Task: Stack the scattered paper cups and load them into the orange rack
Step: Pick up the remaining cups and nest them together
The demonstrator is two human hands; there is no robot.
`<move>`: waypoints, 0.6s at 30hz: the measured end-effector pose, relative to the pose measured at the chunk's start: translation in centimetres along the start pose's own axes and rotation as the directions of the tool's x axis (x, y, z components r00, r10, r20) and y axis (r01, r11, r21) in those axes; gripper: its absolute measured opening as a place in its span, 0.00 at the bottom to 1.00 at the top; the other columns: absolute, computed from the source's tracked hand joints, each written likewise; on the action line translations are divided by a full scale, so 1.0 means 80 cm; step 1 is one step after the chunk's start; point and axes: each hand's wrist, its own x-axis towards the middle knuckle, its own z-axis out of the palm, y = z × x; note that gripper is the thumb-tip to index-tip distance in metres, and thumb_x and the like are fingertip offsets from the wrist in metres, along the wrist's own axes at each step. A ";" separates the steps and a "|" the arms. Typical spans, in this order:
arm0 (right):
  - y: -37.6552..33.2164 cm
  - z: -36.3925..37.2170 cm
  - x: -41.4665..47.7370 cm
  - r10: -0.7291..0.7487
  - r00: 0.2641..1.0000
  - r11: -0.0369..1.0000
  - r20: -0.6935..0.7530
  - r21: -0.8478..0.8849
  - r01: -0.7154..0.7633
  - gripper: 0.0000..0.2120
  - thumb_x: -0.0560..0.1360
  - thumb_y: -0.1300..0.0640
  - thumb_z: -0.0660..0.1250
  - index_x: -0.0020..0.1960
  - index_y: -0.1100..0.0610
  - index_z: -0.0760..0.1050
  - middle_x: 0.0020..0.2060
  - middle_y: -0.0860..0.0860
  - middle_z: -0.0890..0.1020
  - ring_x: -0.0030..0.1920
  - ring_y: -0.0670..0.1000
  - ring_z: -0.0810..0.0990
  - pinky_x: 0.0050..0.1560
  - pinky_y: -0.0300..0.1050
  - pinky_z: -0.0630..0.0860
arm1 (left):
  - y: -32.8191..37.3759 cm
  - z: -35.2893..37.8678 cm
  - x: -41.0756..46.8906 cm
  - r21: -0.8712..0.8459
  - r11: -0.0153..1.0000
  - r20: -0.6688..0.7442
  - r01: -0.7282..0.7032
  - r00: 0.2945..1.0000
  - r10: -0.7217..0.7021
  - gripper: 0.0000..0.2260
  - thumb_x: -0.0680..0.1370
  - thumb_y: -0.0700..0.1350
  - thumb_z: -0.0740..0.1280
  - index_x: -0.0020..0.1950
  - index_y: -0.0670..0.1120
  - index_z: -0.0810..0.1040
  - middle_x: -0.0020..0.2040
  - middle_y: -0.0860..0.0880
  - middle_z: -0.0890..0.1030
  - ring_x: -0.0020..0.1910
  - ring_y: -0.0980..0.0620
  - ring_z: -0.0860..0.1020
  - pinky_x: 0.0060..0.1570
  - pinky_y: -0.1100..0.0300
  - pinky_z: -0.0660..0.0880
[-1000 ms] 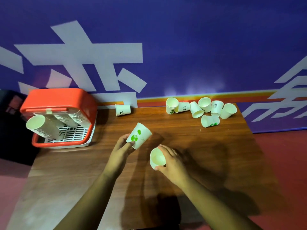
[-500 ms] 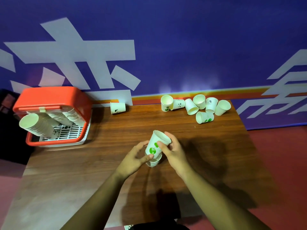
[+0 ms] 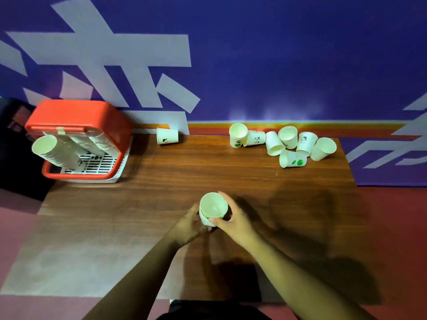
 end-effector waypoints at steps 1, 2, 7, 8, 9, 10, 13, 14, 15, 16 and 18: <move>0.002 -0.004 -0.001 -0.001 0.999 1.000 0.039 -0.001 0.001 0.34 0.67 0.54 0.78 0.69 0.42 0.68 0.60 0.34 0.75 0.60 0.31 0.72 0.59 0.26 0.68 | -0.003 0.005 0.003 -0.003 1.000 -0.011 0.001 1.000 -0.001 0.33 0.72 0.35 0.76 0.66 0.61 0.66 0.59 0.56 0.80 0.53 0.70 0.78 0.52 0.69 0.74; 0.004 -0.006 0.000 -0.004 0.997 1.000 0.072 0.001 0.004 0.33 0.67 0.53 0.78 0.67 0.41 0.68 0.58 0.33 0.75 0.59 0.31 0.73 0.55 0.23 0.67 | -0.002 0.008 0.005 -0.019 1.000 -0.022 0.007 1.000 -0.007 0.34 0.71 0.34 0.76 0.66 0.61 0.65 0.58 0.55 0.80 0.52 0.69 0.78 0.51 0.69 0.75; -0.004 -0.014 0.011 0.040 0.990 0.980 0.138 0.186 -0.066 0.26 0.74 0.49 0.73 0.69 0.42 0.67 0.59 0.38 0.76 0.58 0.34 0.74 0.57 0.29 0.72 | 0.005 0.009 0.002 -0.080 0.996 -0.110 0.029 0.993 -0.038 0.32 0.69 0.38 0.80 0.66 0.56 0.69 0.58 0.57 0.80 0.53 0.63 0.80 0.49 0.72 0.74; -0.008 -0.016 0.015 0.061 0.990 0.965 0.124 0.247 -0.090 0.23 0.76 0.46 0.69 0.69 0.39 0.67 0.62 0.40 0.75 0.62 0.39 0.74 0.62 0.40 0.75 | 0.009 0.004 -0.002 -0.078 0.997 -0.133 0.003 0.991 -0.014 0.30 0.68 0.41 0.81 0.64 0.55 0.71 0.58 0.56 0.81 0.55 0.63 0.80 0.50 0.71 0.74; -0.016 -0.018 0.019 0.088 0.989 0.945 0.120 0.304 -0.121 0.21 0.78 0.45 0.66 0.70 0.38 0.66 0.64 0.41 0.73 0.64 0.44 0.73 0.62 0.49 0.77 | 0.013 -0.003 -0.007 -0.088 0.996 -0.157 -0.014 0.988 0.000 0.27 0.68 0.43 0.81 0.62 0.55 0.73 0.56 0.55 0.82 0.55 0.62 0.80 0.51 0.70 0.74; -0.023 -0.019 0.023 0.109 0.986 0.922 0.129 0.358 -0.149 0.21 0.79 0.45 0.64 0.70 0.36 0.66 0.65 0.41 0.71 0.64 0.46 0.72 0.60 0.54 0.78 | 0.017 -0.011 -0.013 -0.095 0.995 -0.181 -0.036 0.983 0.019 0.26 0.69 0.45 0.81 0.62 0.54 0.74 0.55 0.54 0.83 0.55 0.60 0.80 0.51 0.69 0.74; -0.054 -0.007 0.030 0.090 0.978 0.889 0.186 0.428 -0.163 0.18 0.80 0.43 0.60 0.69 0.35 0.68 0.63 0.39 0.72 0.65 0.48 0.72 0.54 0.56 0.81 | 0.026 -0.043 -0.034 -0.118 0.989 -0.238 -0.094 0.969 0.064 0.27 0.67 0.55 0.79 0.64 0.56 0.77 0.54 0.54 0.84 0.52 0.55 0.81 0.49 0.66 0.75; -0.065 0.003 0.032 0.082 0.977 0.896 0.197 0.416 -0.159 0.17 0.80 0.43 0.59 0.69 0.36 0.69 0.64 0.40 0.72 0.65 0.49 0.73 0.53 0.55 0.82 | 0.027 -0.056 -0.040 -0.128 0.986 -0.250 -0.103 0.966 0.069 0.27 0.66 0.57 0.78 0.64 0.56 0.77 0.54 0.53 0.84 0.52 0.54 0.82 0.49 0.65 0.76; -0.077 0.014 0.034 0.076 0.976 0.904 0.202 0.399 -0.153 0.17 0.80 0.42 0.59 0.69 0.37 0.69 0.65 0.42 0.73 0.65 0.50 0.73 0.52 0.54 0.82 | 0.025 -0.069 -0.046 -0.148 0.983 -0.254 -0.109 0.965 0.069 0.27 0.66 0.58 0.77 0.64 0.57 0.77 0.54 0.52 0.84 0.53 0.52 0.82 0.51 0.62 0.77; -0.088 0.025 0.036 0.076 0.975 0.913 0.207 0.379 -0.152 0.17 0.80 0.41 0.58 0.69 0.37 0.69 0.66 0.43 0.72 0.65 0.51 0.74 0.52 0.54 0.82 | 0.022 -0.082 -0.051 -0.162 0.980 -0.255 -0.113 0.964 0.069 0.27 0.66 0.58 0.77 0.64 0.57 0.78 0.54 0.51 0.85 0.53 0.51 0.82 0.52 0.58 0.77; -0.109 0.048 0.041 0.072 0.968 0.926 0.241 0.345 -0.155 0.17 0.79 0.40 0.59 0.68 0.35 0.69 0.67 0.45 0.72 0.65 0.52 0.74 0.53 0.54 0.82 | 0.014 -0.109 -0.061 -0.177 0.976 -0.257 -0.130 0.963 0.082 0.26 0.67 0.58 0.77 0.64 0.58 0.78 0.55 0.51 0.85 0.54 0.50 0.82 0.55 0.53 0.77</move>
